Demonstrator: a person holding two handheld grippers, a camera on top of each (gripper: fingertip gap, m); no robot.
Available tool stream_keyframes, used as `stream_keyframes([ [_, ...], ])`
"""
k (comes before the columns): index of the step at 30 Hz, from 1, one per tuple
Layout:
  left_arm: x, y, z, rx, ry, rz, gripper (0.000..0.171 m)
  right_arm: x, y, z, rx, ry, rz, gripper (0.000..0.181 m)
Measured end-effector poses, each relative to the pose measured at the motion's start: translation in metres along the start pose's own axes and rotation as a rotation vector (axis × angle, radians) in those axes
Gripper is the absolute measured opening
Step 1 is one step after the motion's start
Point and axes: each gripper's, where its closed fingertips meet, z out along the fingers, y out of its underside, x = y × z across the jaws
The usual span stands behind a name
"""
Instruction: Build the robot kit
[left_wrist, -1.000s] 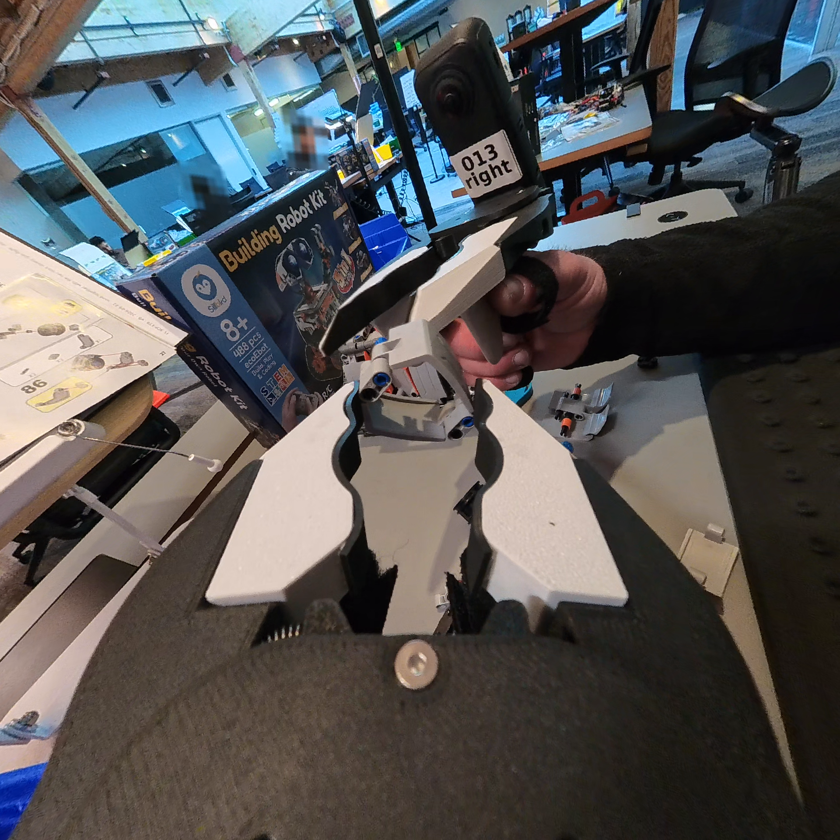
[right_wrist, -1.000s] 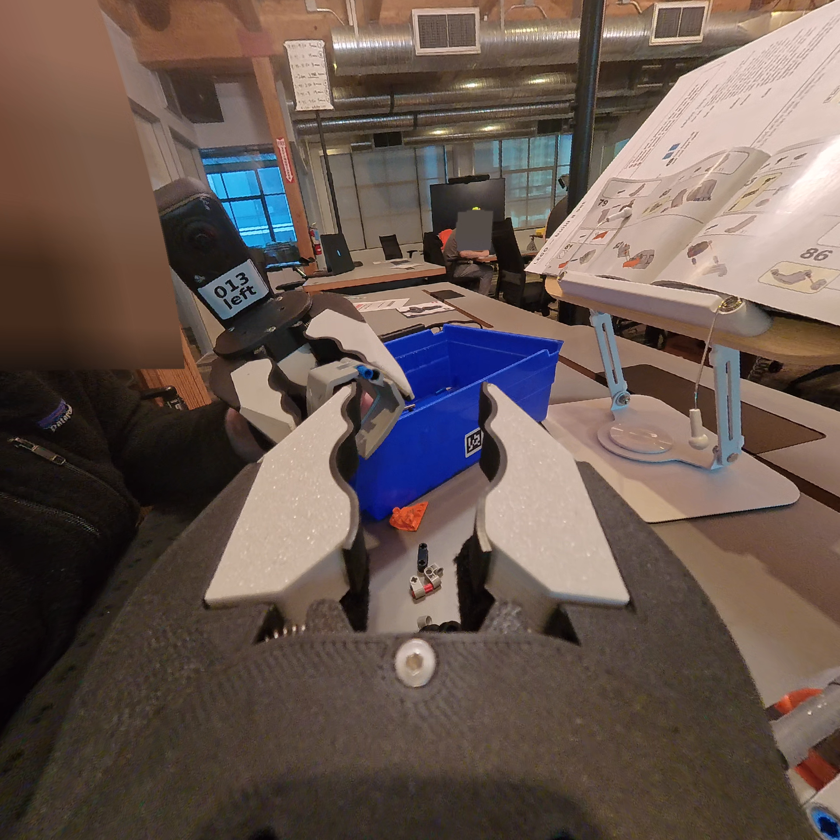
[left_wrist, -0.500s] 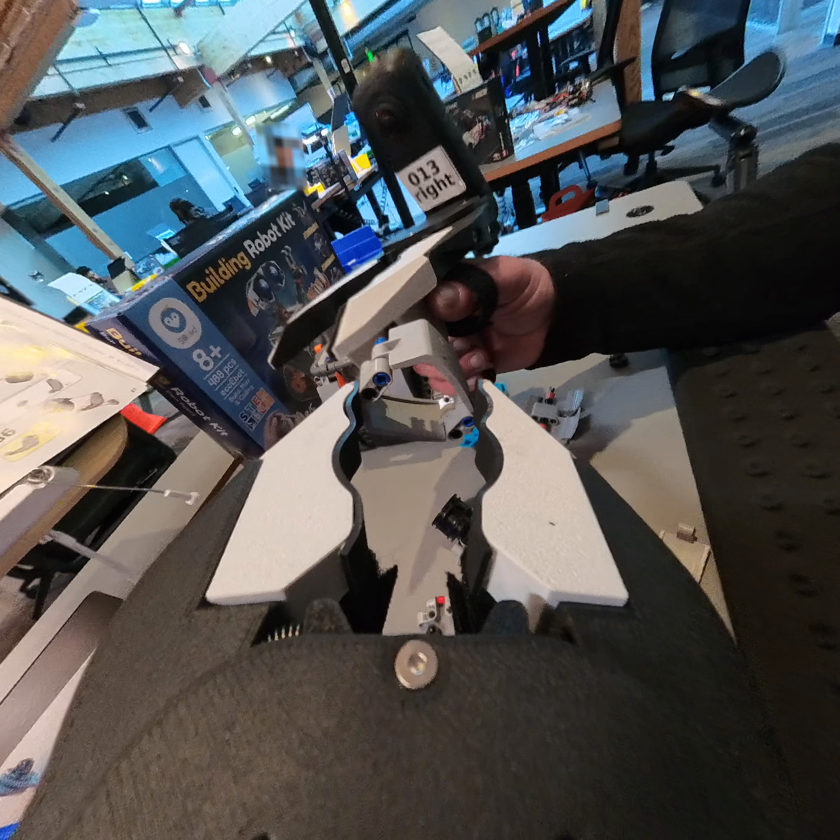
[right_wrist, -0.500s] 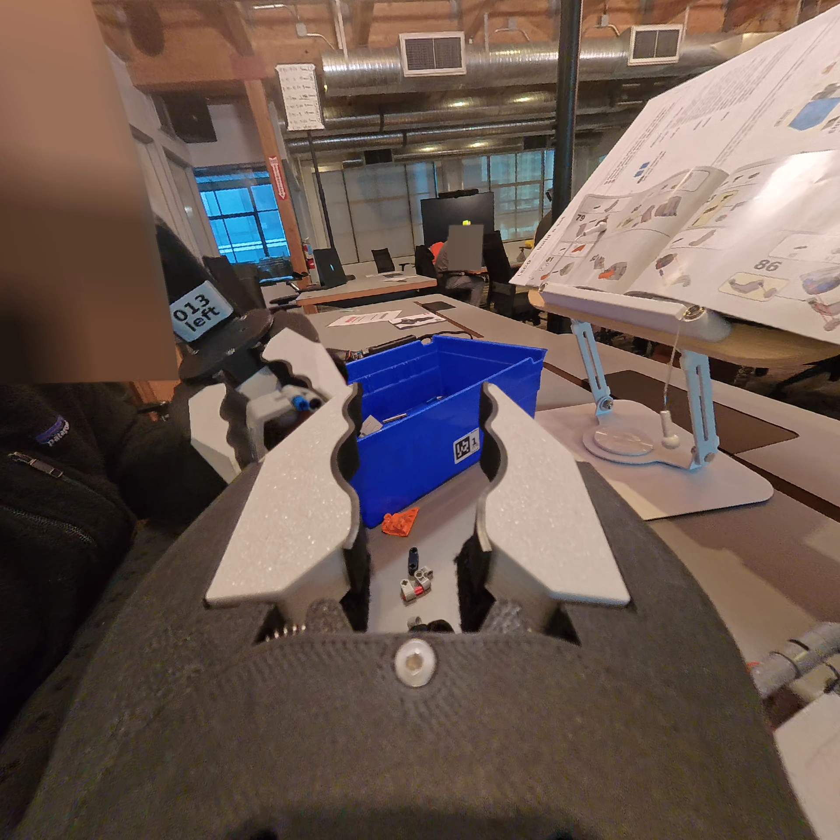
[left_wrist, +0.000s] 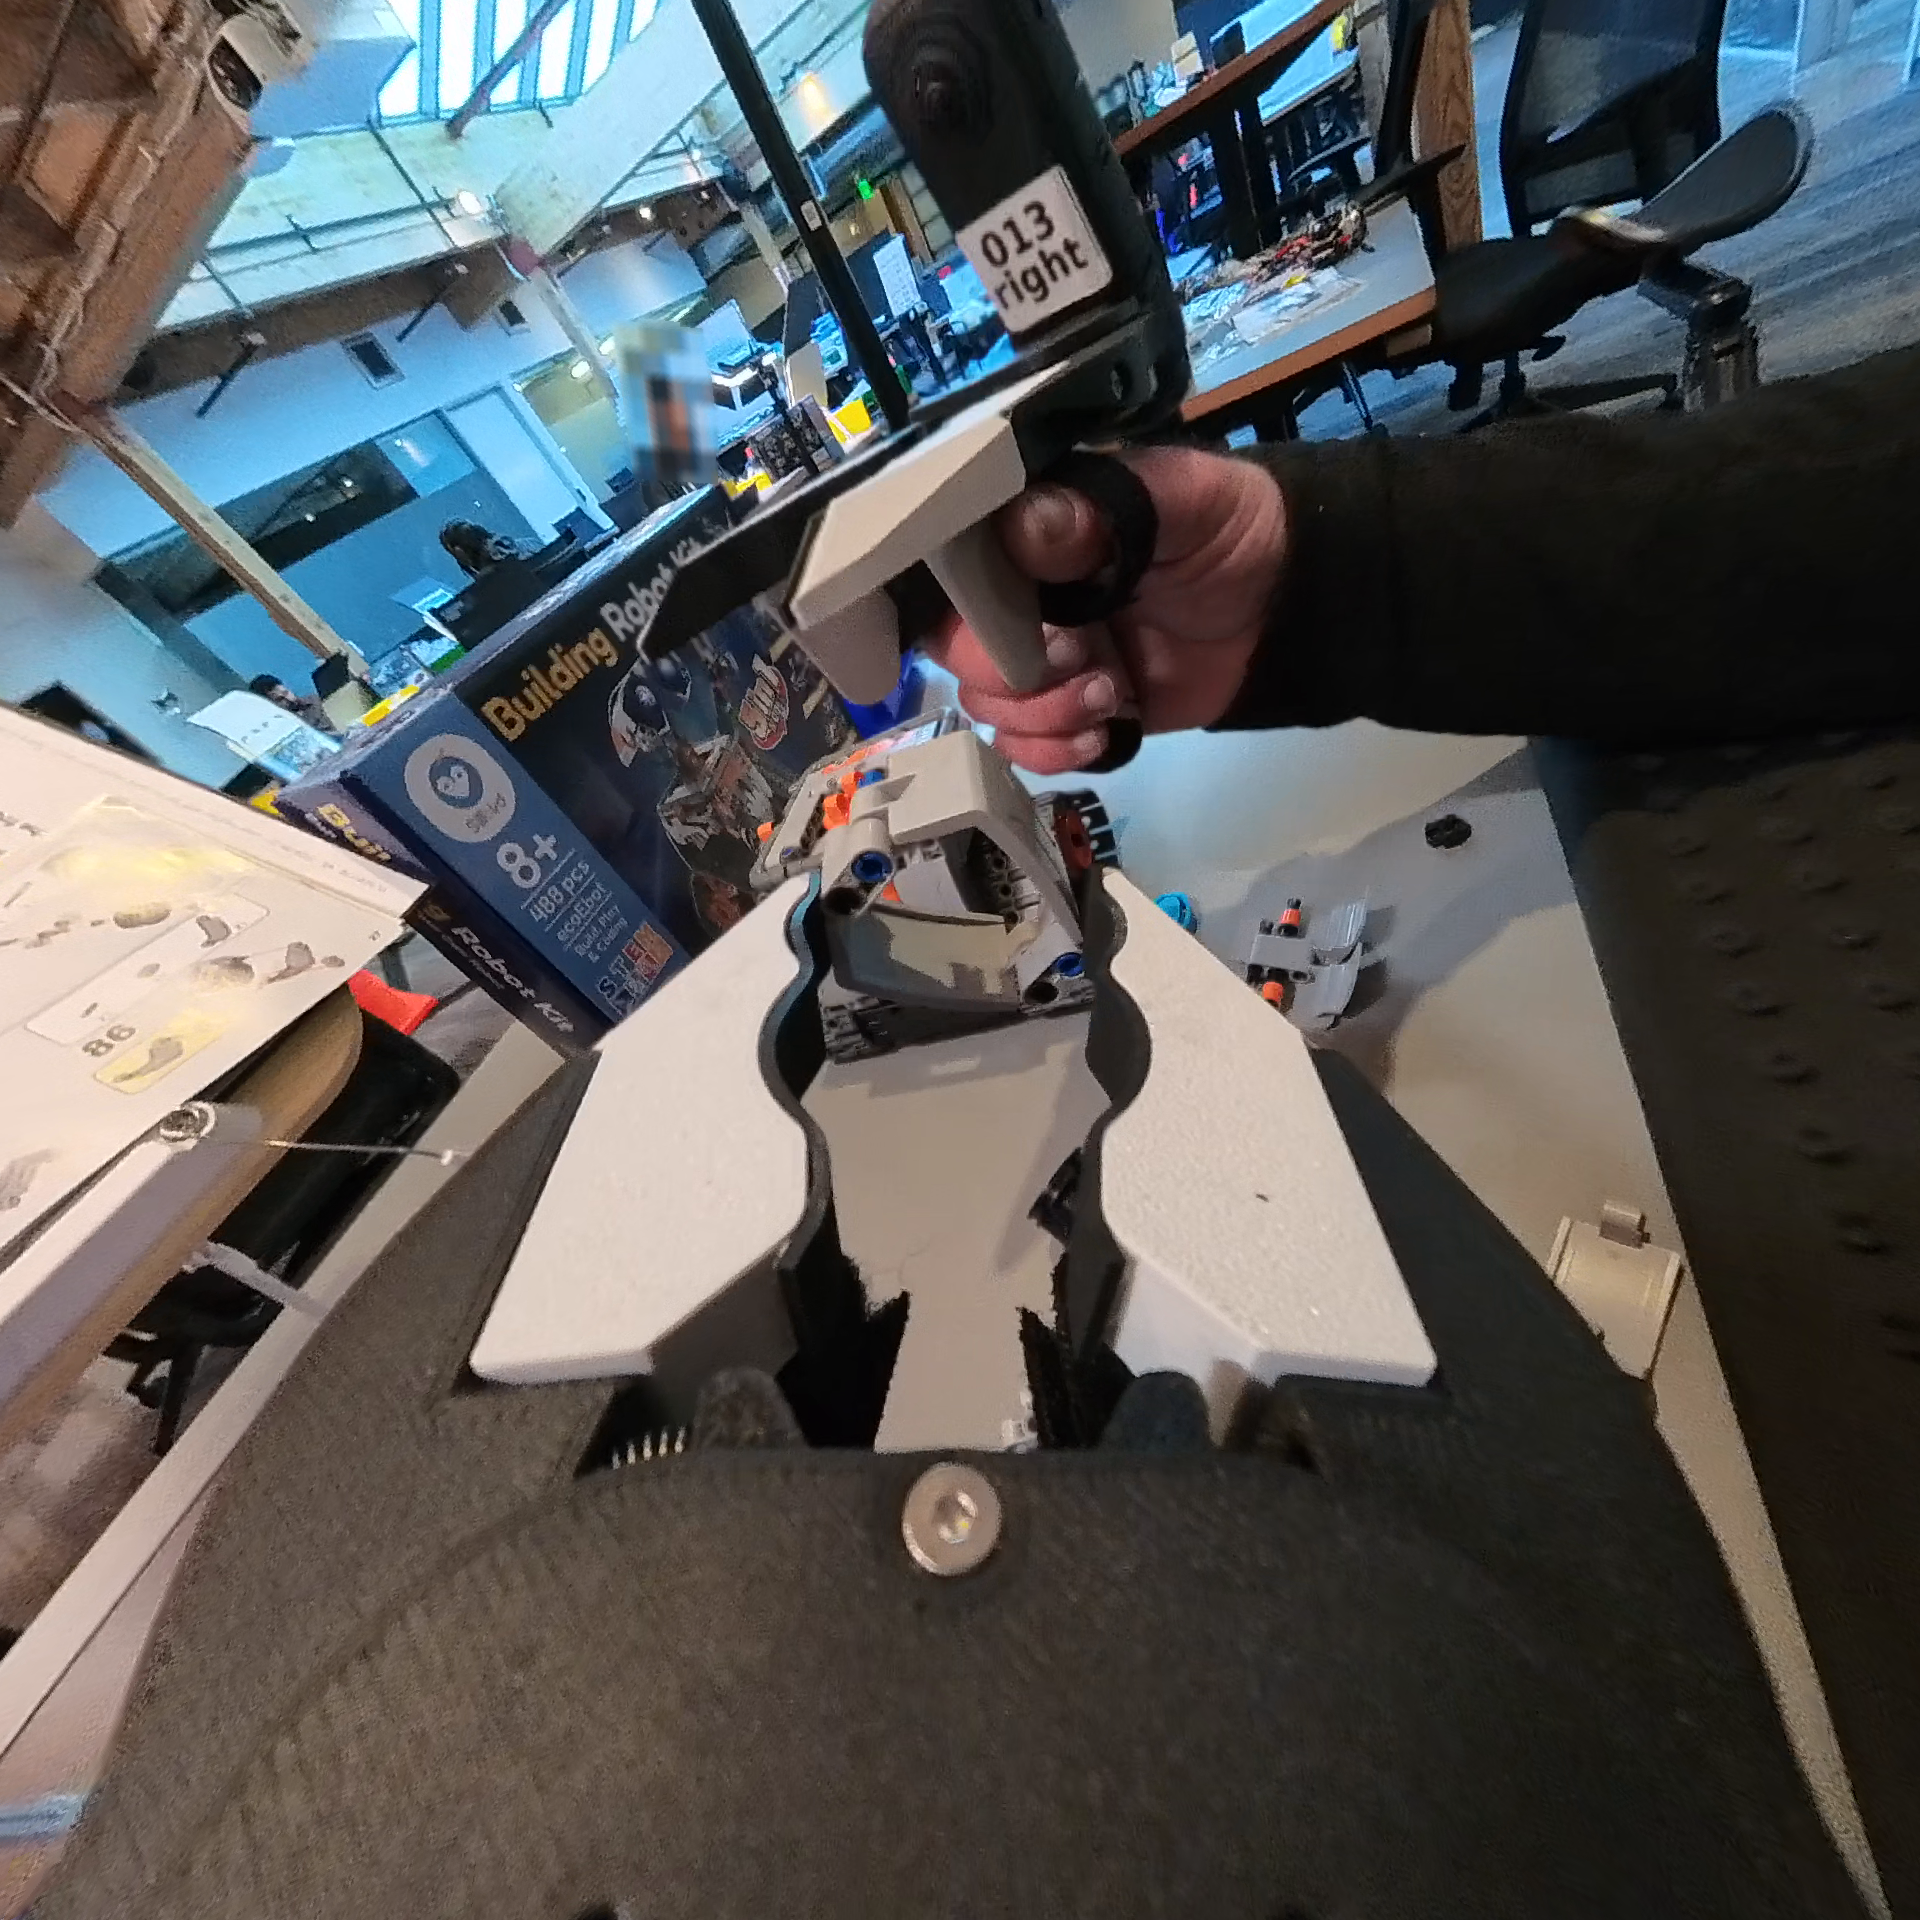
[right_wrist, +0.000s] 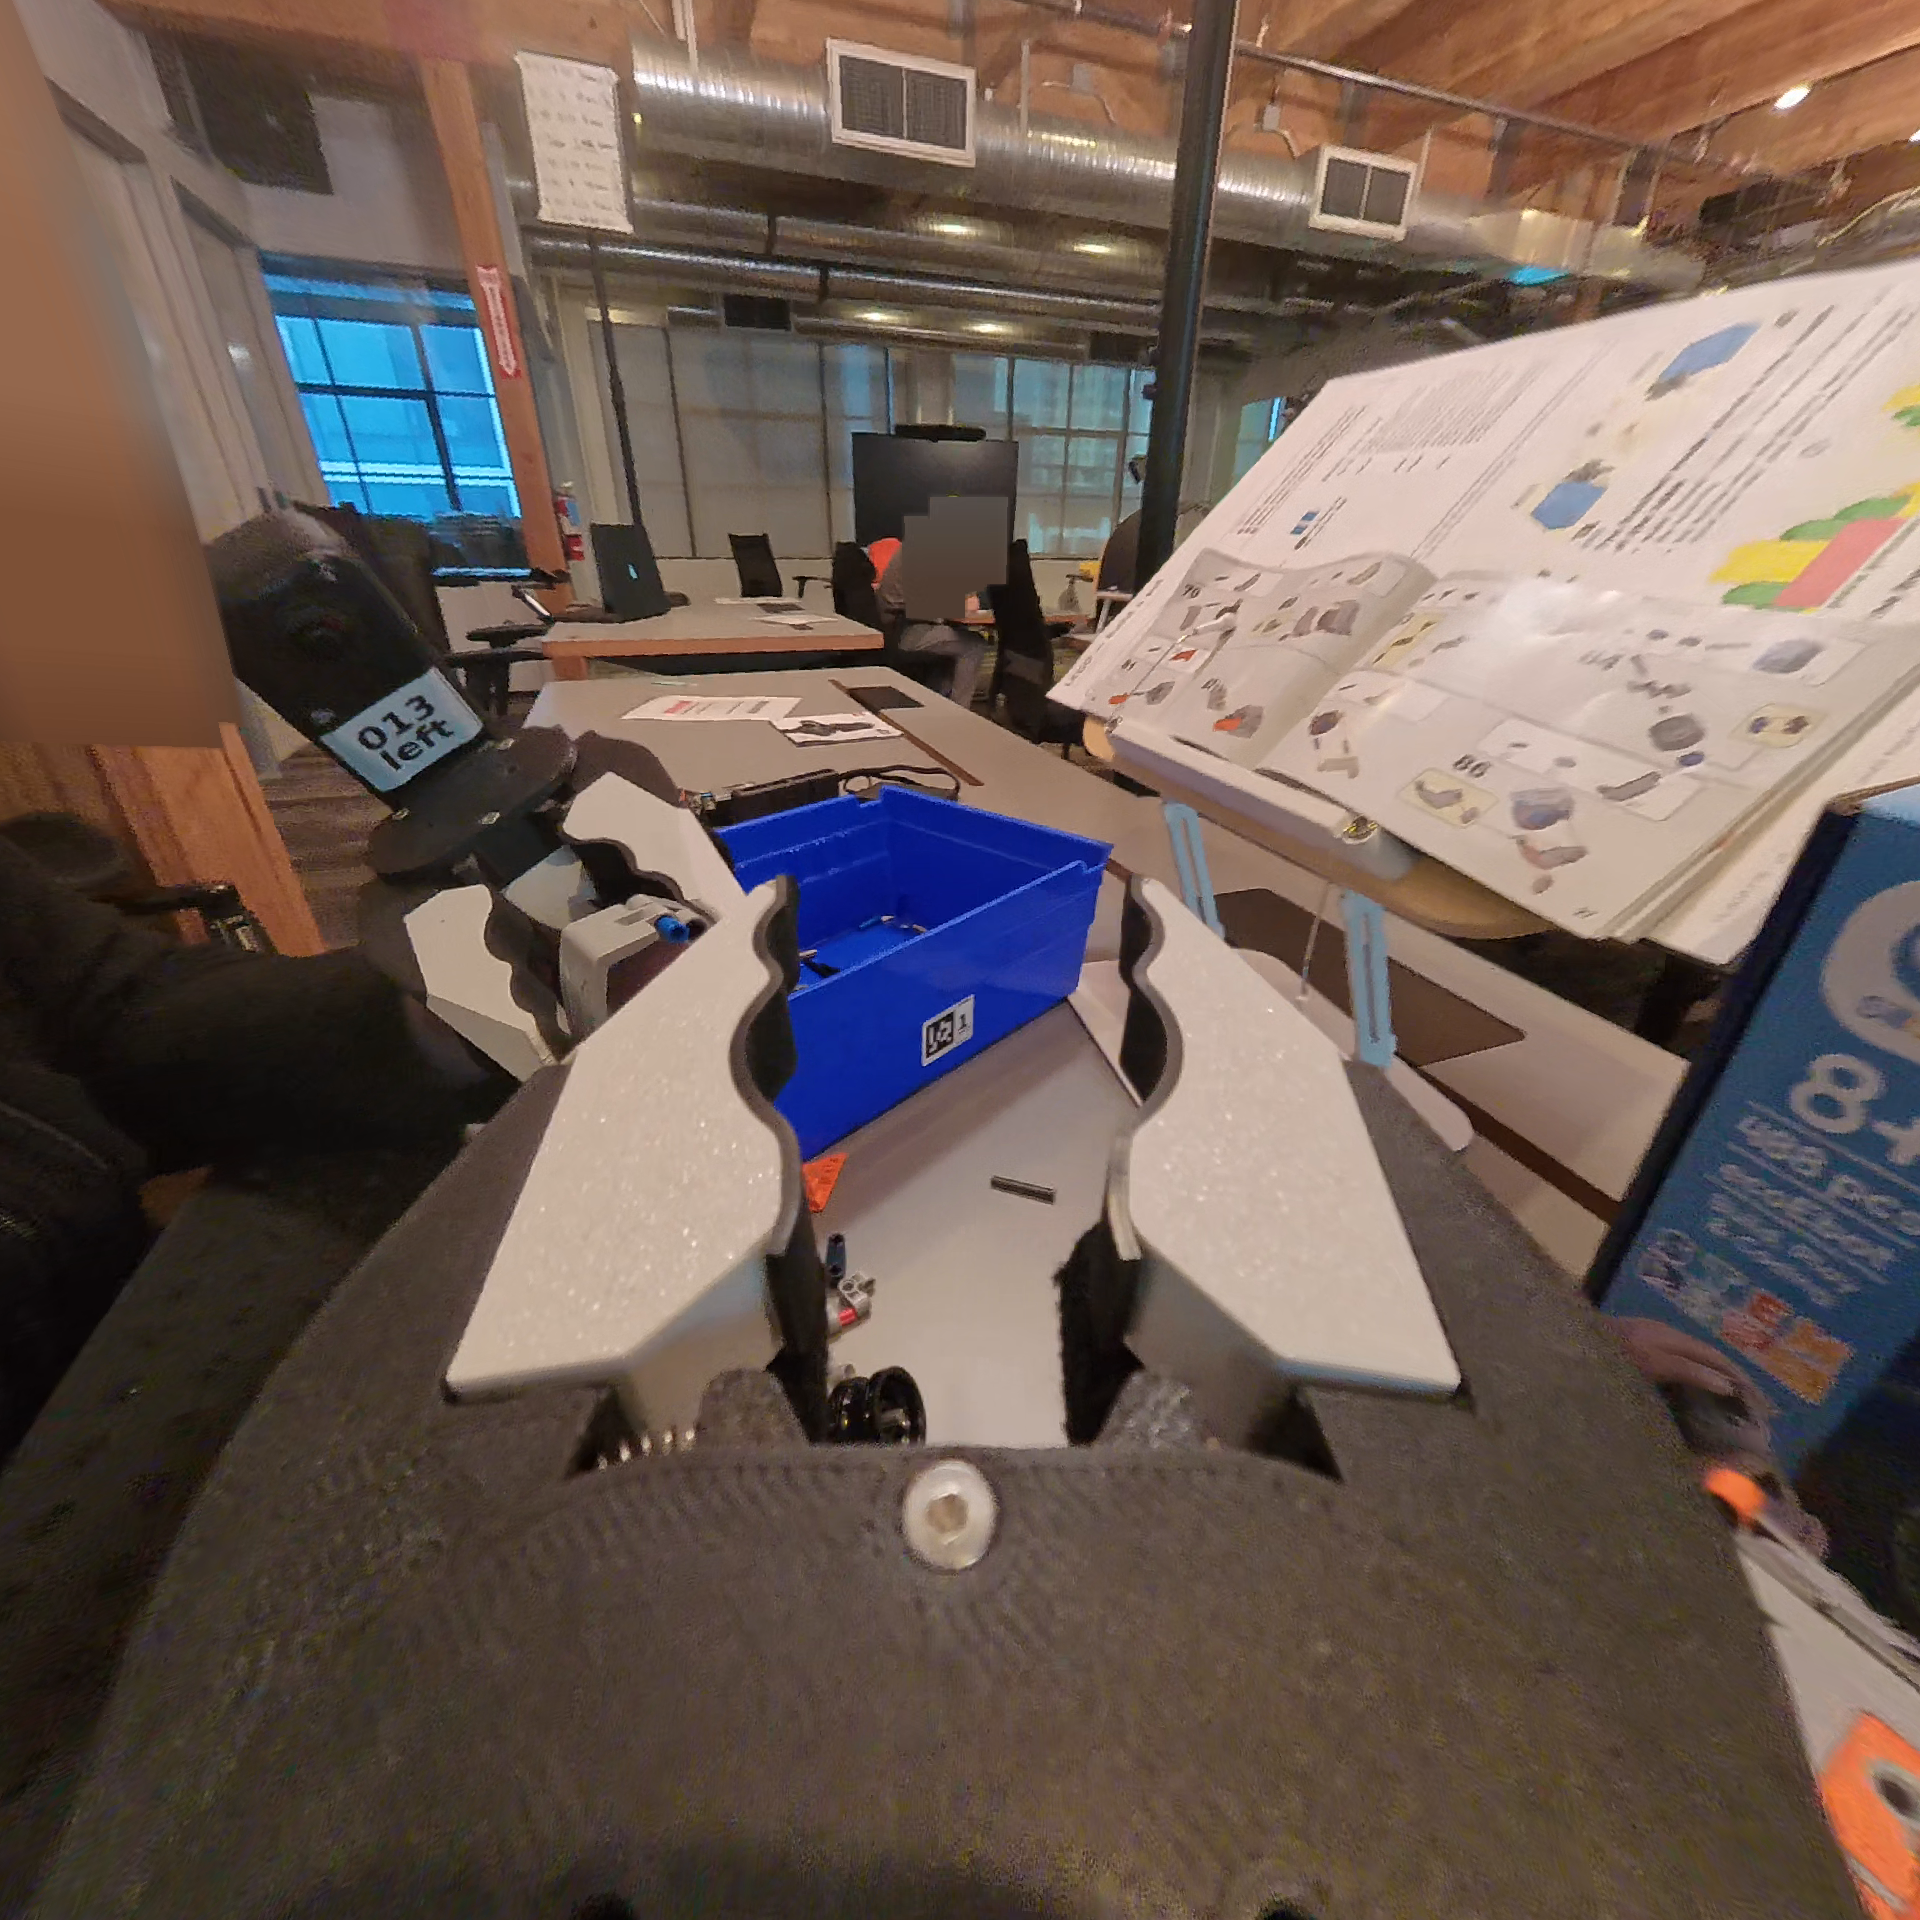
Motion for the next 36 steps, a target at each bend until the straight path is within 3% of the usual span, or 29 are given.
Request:
stream_keyframes([
  [8,0.02,-0.021,0.001,-0.008,0.005,0.052,0.046,-0.025,-0.044,-0.042,0.096,0.058,-0.074,0.076],
  [12,0.041,-0.027,0.001,-0.026,0.034,0.072,0.046,-0.041,-0.032,-0.055,0.049,0.079,-0.089,0.083],
  [16,0.062,-0.014,0.001,-0.066,0.055,0.08,0.046,-0.052,-0.018,-0.067,-0.012,0.113,-0.116,0.082],
  [20,0.066,-0.004,-0.002,-0.079,0.05,0.032,0.046,-0.066,-0.007,-0.079,-0.063,0.11,-0.14,0.063],
  [22,0.069,0.0,-0.005,-0.074,0.053,0.009,0.046,-0.076,-0.003,-0.084,-0.08,0.09,-0.179,0.032],
  [23,0.07,0.004,-0.005,-0.081,0.054,-0.003,0.046,-0.082,0.0,-0.086,-0.092,0.073,-0.204,0.005],
  [24,0.071,0.008,-0.005,-0.089,0.054,-0.011,0.046,-0.087,0.002,-0.088,-0.102,0.065,-0.226,0.0],
  [27,0.073,0.014,-0.001,-0.106,0.056,0.0,0.046,-0.088,0.007,-0.089,-0.125,0.107,-0.258,0.0],
  [32,0.08,0.002,0.016,-0.057,0.095,-0.023,0.046,-0.084,0.01,-0.088,-0.091,0.123,-0.224,0.001],
  [36,0.079,0.003,0.034,-0.045,0.128,-0.103,0.046,-0.076,0.011,-0.088,-0.032,0.129,-0.164,0.004],
])
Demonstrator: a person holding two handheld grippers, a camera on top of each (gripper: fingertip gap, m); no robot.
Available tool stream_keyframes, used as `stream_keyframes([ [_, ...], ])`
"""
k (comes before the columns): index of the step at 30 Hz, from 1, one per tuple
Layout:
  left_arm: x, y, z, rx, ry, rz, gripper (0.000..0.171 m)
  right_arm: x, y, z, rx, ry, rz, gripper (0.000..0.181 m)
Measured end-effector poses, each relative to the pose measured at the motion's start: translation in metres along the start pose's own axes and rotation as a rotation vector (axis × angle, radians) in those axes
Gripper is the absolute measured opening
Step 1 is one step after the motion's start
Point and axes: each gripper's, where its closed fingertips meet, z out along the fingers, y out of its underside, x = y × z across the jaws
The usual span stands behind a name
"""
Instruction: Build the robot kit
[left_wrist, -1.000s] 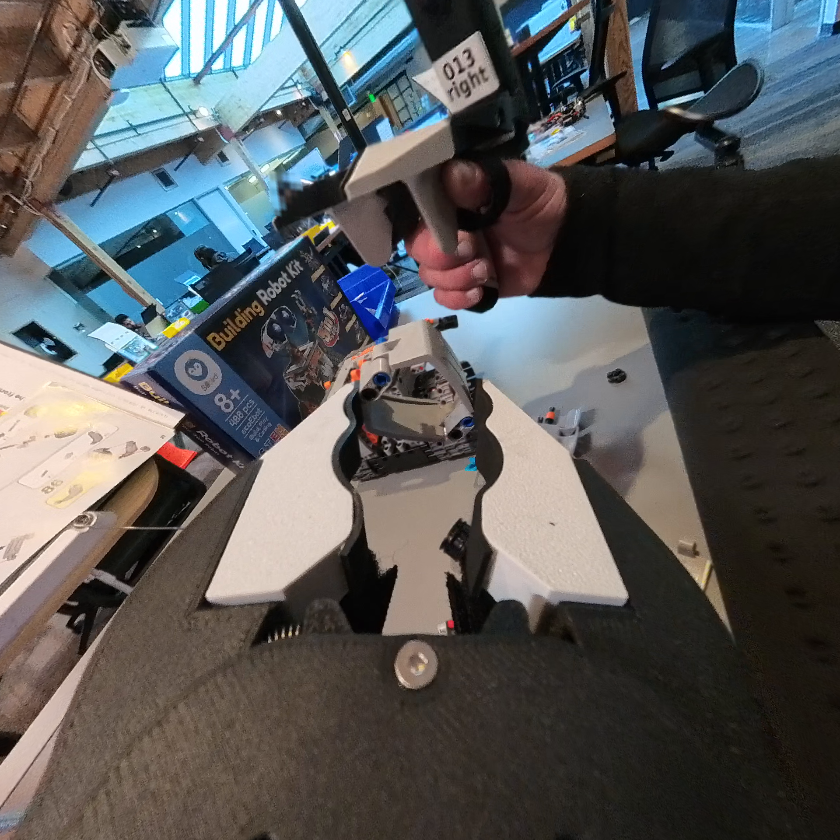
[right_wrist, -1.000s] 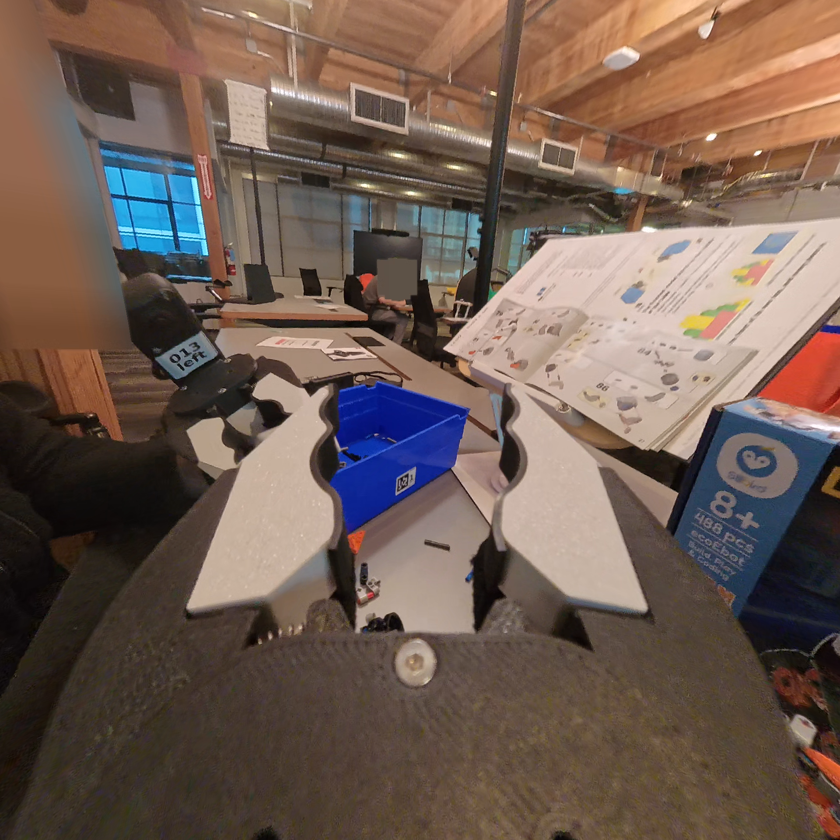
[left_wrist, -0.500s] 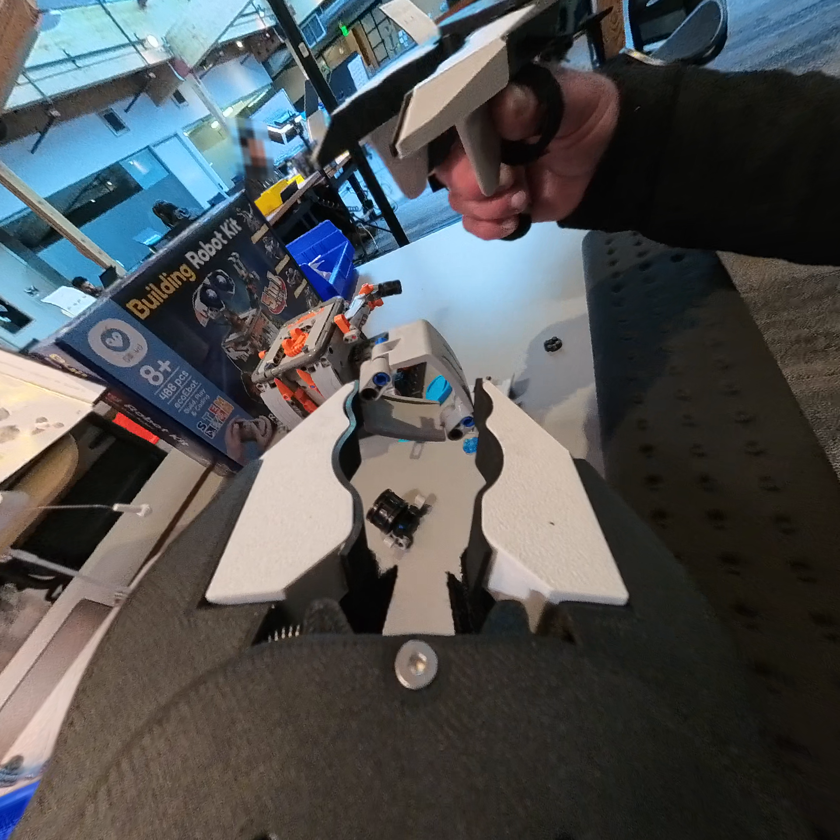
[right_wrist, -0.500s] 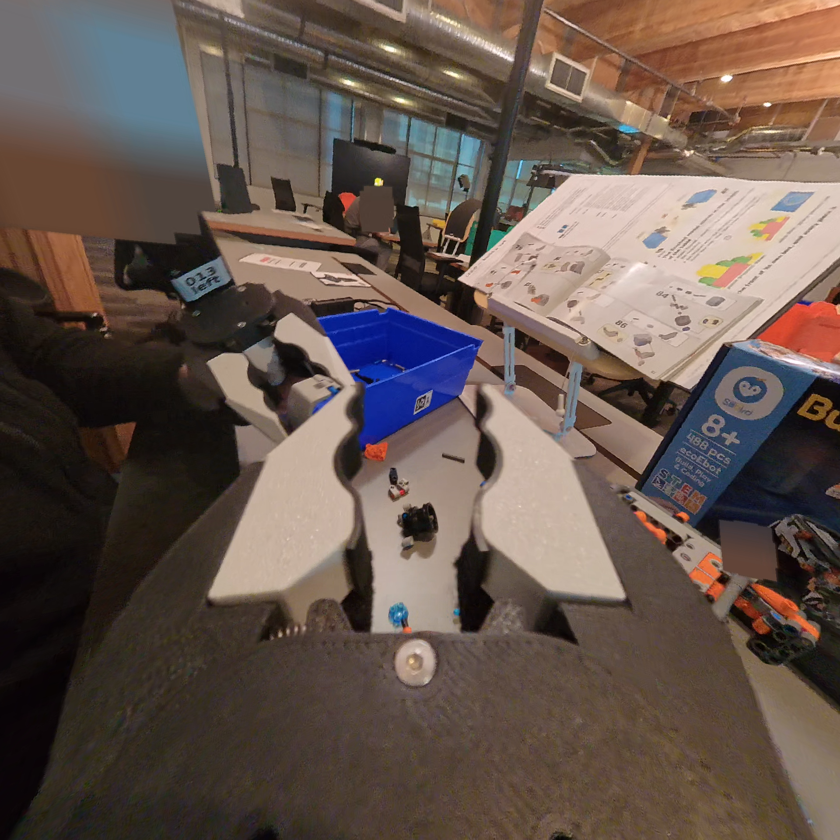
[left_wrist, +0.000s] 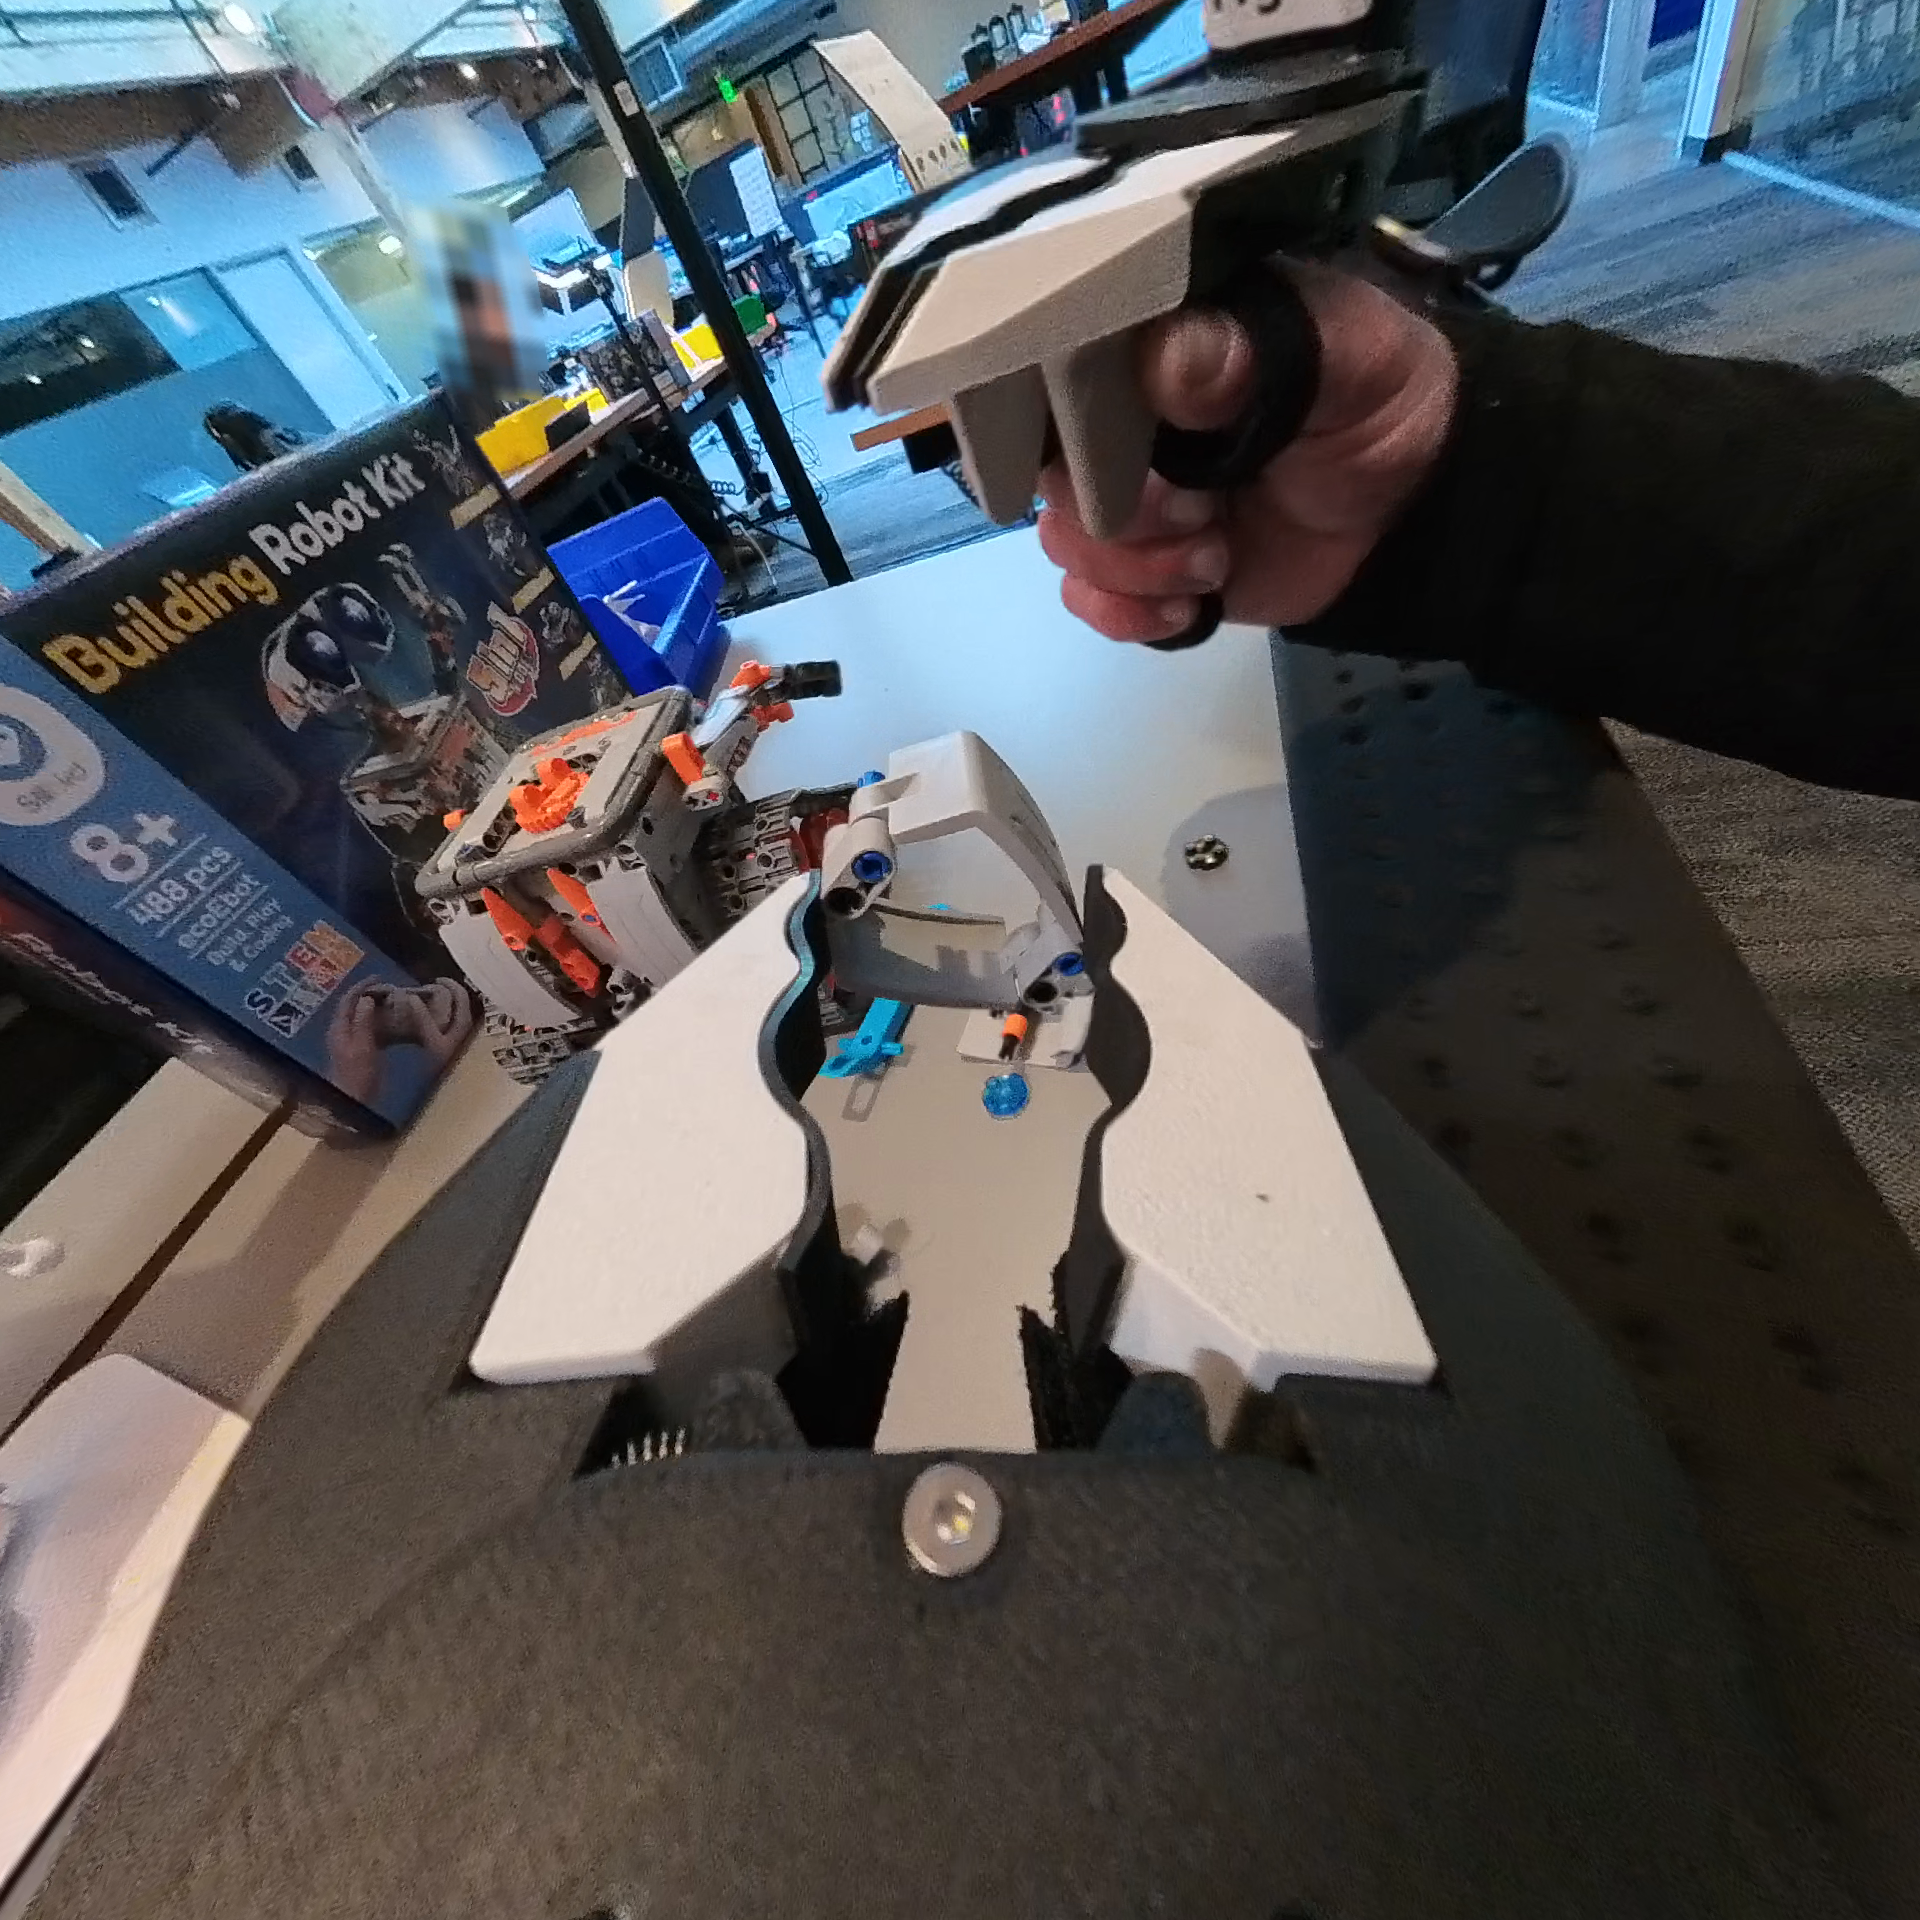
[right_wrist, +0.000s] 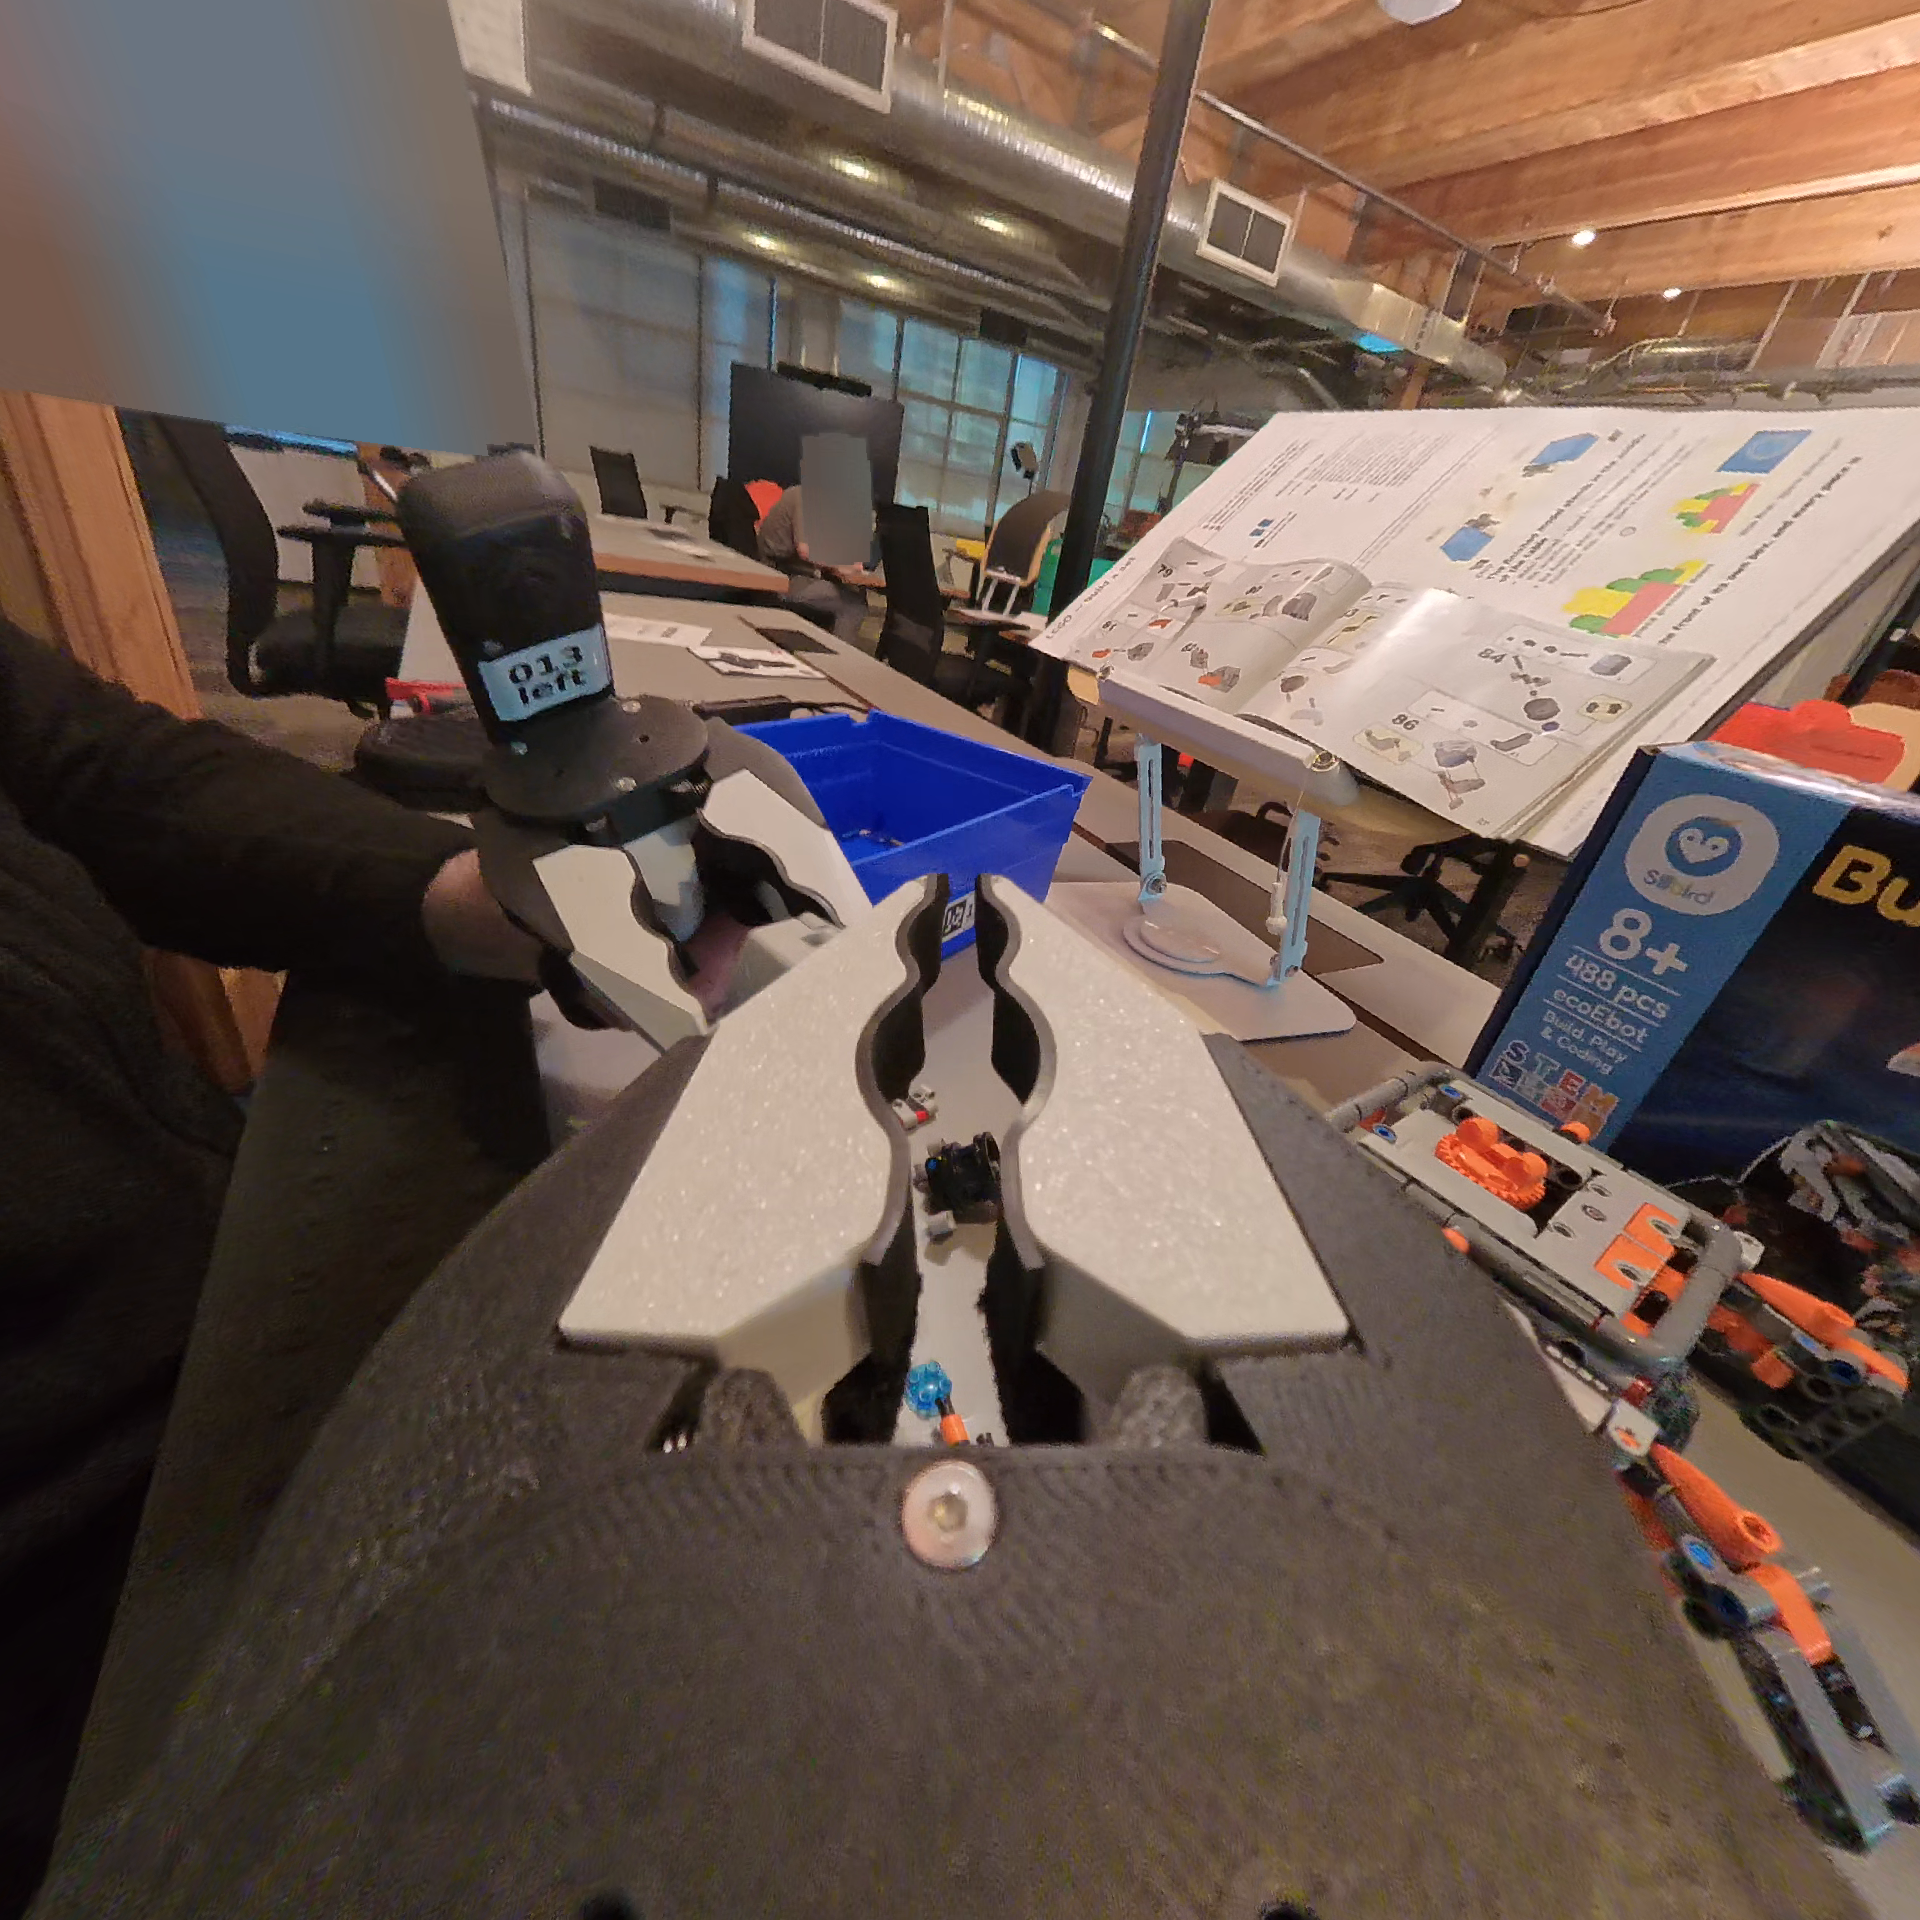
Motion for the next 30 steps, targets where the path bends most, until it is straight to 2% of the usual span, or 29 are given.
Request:
stream_keyframes([
  [6,-0.026,0.015,0.004,0.004,-0.035,-0.164,0.046,0.009,0.012,0.001,0.028,0.008,0.058,0.003],
  [17,-0.066,0.036,-0.01,-0.046,-0.203,-0.229,0.046,0.013,0.026,0.002,0.006,0.003,0.092,0.005],
  [30,-0.101,0.058,-0.062,-0.096,-0.387,-0.327,0.046,0.022,0.042,0.001,-0.061,0.035,0.079,0.012],
])
